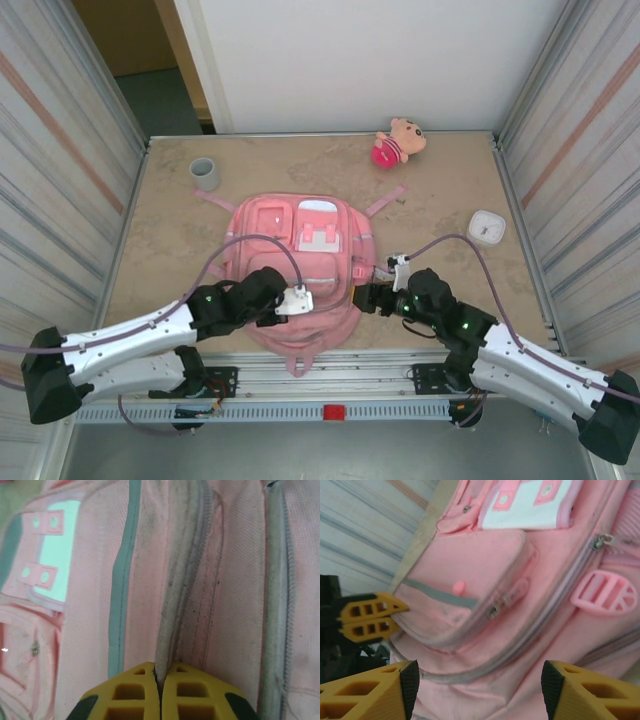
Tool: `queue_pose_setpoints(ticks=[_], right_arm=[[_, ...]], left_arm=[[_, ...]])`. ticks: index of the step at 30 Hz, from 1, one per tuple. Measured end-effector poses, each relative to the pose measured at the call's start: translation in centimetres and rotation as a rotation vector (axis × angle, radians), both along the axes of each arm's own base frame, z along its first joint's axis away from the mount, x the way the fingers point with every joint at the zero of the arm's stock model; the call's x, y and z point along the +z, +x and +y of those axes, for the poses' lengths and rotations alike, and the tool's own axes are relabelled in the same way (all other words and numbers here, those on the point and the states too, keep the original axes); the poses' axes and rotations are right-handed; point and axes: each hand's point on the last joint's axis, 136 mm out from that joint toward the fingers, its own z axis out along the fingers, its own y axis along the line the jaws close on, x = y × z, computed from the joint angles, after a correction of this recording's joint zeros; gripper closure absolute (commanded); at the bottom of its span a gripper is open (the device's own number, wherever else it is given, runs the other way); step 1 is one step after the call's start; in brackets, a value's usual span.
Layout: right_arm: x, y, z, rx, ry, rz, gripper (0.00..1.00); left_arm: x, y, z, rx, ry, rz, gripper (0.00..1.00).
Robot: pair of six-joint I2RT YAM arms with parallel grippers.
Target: Pack the student bag
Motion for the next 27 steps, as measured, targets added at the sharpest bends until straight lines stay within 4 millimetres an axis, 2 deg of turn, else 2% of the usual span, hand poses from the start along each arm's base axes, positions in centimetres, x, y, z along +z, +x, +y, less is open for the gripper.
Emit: queue_pose_setpoints(ticks=[2, 4, 9, 13, 16, 21, 27], right_arm=[[0.8, 0.1, -0.2, -0.007, -0.005, 0.004, 0.32], [2.6, 0.6, -0.3, -0.023, 0.008, -0.007, 0.31], [8.3, 2.6, -1.5, -0.081, 0.057, -0.077, 0.31], [10.4, 3.4, -2.0, -0.096, 0.058, -0.102, 0.31], [10.4, 3.6, -1.8, -0.084, 0.041, -0.099, 0.31], [8.9, 3.7, -1.0, -0.058, 0.005, -0.055, 0.31], [6.9, 2.6, 1.5, 0.026, -0.04, -0.009, 0.32]], left_arm=[[1.3, 0.7, 0.5, 0.034, -0.05, -0.023, 0.99], [2.7, 1.3, 1.2, 0.073, -0.102, -0.046, 0.99], [4.9, 2.5, 3.0, 0.144, -0.168, -0.09, 1.0], [5.8, 3.1, 3.6, 0.171, -0.172, -0.101, 1.0], [6.7, 3.8, 4.1, 0.2, -0.183, -0.109, 1.0], [7.4, 4.4, 4.5, 0.221, -0.203, -0.11, 1.0], [7.0, 5.0, 4.0, 0.229, -0.192, -0.091, 1.0]])
